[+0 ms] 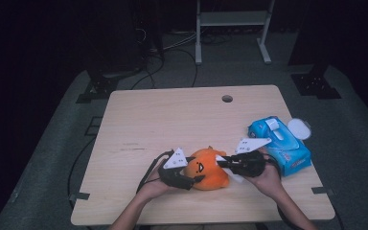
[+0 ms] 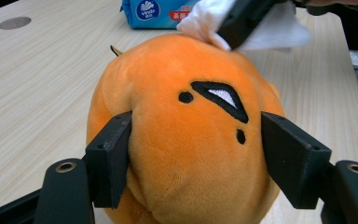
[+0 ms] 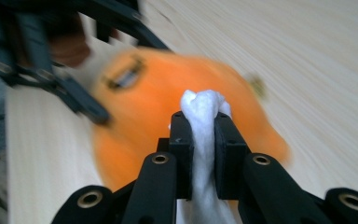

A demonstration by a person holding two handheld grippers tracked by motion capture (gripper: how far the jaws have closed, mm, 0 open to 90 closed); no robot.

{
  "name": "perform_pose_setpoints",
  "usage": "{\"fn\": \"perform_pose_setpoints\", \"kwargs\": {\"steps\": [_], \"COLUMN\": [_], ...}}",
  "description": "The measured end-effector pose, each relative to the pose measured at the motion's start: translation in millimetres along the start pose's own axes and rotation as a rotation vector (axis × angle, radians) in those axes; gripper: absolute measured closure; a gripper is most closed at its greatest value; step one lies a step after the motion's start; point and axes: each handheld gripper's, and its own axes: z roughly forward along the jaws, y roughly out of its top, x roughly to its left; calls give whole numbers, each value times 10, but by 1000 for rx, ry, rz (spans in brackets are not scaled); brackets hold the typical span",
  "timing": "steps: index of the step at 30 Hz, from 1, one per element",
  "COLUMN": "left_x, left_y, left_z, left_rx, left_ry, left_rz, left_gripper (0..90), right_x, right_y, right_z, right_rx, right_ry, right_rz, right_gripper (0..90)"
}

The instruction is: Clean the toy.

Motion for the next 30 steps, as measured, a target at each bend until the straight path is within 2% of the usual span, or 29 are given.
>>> {"fn": "perform_pose_setpoints", "kwargs": {"steps": [2, 4, 5, 7, 8, 10, 13, 14, 17, 19, 20, 21, 22, 24, 26, 30], "left_x": [-48, -84, -106, -139, -143, -135, -113, -102, -69, -86, -100, -110, -104, -64, -66, -81], "left_y": [26, 40, 40, 35, 30, 22, 44, 70, 126, 122, 103, 79, 54, 30, 21, 9], "left_z": [10, 15, 17, 7, -1, -26, -66, -83, -83, -7, 30, 50, 57, 27, 16, 22], "left_rx": [8, 15, 14, 22, 28, 31, -4, -23, -97, -58, -31, -14, -24, -30, -27, -26], "left_ry": [6, 17, 25, 34, 36, 31, -5, -2, 3, 3, 4, 20, 23, 8, 3, -6], "left_rz": [7, 10, 13, 29, 38, 32, 10, 3, -35, -22, 12, 37, 31, 9, 21, 39], "left_gripper": [297, 278, 272, 271, 271, 271, 252, 221, 182, 196, 197, 203, 225, 243, 262, 283], "right_x": [-24, 46, 102, 237, 271, 310, 222, 197, 199, 284, 326, 372, 391, 344, 250, 0], "right_y": [-52, -18, 14, 90, 109, 139, 105, 82, 45, 77, 97, 122, 140, 146, 124, -17], "right_z": [-21, -24, -19, 17, 31, 53, 36, 31, 43, 91, 109, 131, 136, 119, 86, 30], "right_rx": [3, 1, -11, -25, -25, -12, -9, -3, -1, -9, -6, 0, 2, -10, -11, -15], "right_ry": [12, 18, 38, 86, 95, 77, 42, 36, 82, 141, 143, 118, 103, 88, 64, 42], "right_rz": [25, 8, -1, -37, -51, -87, -63, -57, -28, -30, -43, -73, -87, -80, -63, 40], "right_gripper": [794, 794, 793, 793, 793, 793, 793, 793, 793, 793, 793, 792, 792, 793, 793, 794]}}
